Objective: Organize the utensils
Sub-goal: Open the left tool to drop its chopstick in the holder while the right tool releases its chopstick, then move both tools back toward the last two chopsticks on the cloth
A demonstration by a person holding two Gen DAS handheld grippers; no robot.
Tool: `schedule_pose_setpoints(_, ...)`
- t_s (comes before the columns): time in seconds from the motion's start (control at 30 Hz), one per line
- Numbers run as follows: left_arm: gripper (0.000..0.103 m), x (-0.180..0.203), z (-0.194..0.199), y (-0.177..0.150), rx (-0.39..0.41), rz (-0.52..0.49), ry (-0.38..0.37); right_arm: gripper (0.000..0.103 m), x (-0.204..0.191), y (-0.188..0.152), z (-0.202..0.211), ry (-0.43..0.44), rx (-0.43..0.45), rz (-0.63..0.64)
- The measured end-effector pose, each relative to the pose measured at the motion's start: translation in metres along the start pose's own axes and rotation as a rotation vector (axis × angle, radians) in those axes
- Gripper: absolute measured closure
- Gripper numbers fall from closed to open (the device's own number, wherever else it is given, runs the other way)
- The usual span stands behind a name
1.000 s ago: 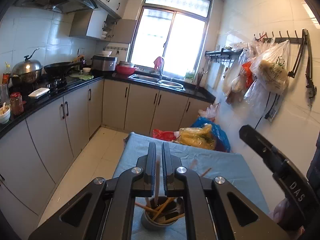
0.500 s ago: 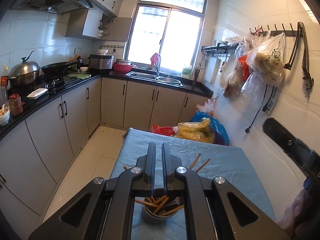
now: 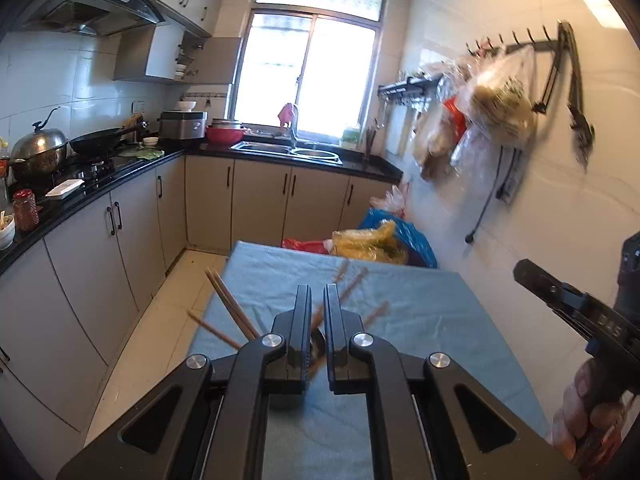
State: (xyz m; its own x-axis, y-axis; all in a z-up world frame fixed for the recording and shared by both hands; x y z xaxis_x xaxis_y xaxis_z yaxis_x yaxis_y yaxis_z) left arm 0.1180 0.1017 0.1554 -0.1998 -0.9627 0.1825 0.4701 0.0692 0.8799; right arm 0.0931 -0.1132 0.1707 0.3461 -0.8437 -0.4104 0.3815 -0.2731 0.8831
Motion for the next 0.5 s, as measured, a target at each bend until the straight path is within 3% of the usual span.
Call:
schedule_pose_setpoints(0.2, 0.097, 0.030, -0.001, -0.052, -0.057, -0.042, -0.038, 0.101, 0.053, -0.039, 0.019, -0.061, -0.055, -0.087)
schedule_pose_setpoints(0.33, 0.097, 0.054, -0.018, -0.101, -0.154, -0.065, -0.076, 0.101, 0.083, -0.069, 0.024, -0.106, -0.111, -0.132)
schedule_pose_setpoints(0.5, 0.097, 0.076, -0.041, -0.138, -0.242, -0.107, -0.059, 0.101, 0.118, -0.102, 0.028, -0.140, -0.178, -0.230)
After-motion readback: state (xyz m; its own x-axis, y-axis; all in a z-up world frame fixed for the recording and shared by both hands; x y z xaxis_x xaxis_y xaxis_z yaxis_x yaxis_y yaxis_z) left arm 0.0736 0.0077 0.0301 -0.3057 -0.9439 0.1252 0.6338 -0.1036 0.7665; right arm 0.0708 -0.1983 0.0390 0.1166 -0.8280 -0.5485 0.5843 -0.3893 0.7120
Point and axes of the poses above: each gripper's, at about its wrist camera, not at the fingertips, and z roughly against the way its jaws point, x to its right, y to its top, the point moved 6 cm from there along -z, roughly the way its jaws point, and after that the axes turned 1 degree about -y, right-handed, at the moved point
